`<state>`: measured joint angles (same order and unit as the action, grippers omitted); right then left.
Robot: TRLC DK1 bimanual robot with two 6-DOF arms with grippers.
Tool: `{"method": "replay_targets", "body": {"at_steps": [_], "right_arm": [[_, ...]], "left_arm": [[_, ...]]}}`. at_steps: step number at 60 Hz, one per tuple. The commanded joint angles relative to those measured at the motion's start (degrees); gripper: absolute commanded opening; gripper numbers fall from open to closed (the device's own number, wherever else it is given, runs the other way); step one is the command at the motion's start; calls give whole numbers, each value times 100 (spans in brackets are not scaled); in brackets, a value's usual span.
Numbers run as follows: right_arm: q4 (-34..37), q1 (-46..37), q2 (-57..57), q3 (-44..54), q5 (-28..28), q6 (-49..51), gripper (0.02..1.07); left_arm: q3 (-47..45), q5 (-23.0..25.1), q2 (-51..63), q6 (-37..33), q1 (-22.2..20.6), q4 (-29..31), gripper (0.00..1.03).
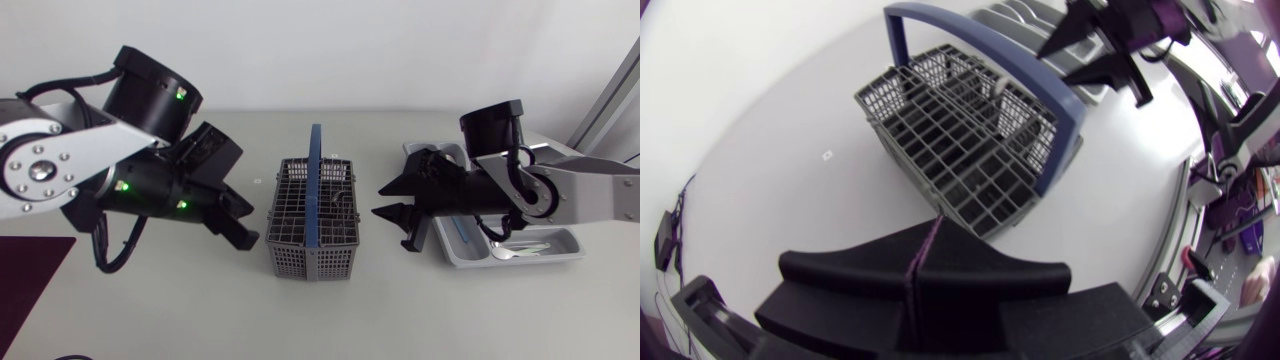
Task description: Unload the cutlery basket into the drawer organizer.
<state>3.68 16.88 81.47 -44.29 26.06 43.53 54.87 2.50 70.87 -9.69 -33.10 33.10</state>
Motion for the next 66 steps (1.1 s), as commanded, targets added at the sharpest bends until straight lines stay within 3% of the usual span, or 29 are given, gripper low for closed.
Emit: {"method": "replay_targets", "body": {"at_steps": [1, 10, 24, 53, 66], "right_arm": [[-193, -133, 449, -317, -31, -204, 39], [-254, -326, 1257, -976, 4, -398, 17], [-245, -458, 2136, -1908, 241, -811, 15], [572, -528, 3762, -4035, 900, -1575, 14], [1020, -511, 4087, -4544, 1542, -1734, 13]], "left_arm": [[-284, -31, -284, -244, -179, 118, 8], [-627, -31, -566, -437, -469, 293, 8], [-1216, -31, -706, -657, -1093, 249, 7], [-1717, -22, 102, -1061, -1102, -867, 6], [-1699, -22, 647, -1096, -988, -1544, 6]]}}
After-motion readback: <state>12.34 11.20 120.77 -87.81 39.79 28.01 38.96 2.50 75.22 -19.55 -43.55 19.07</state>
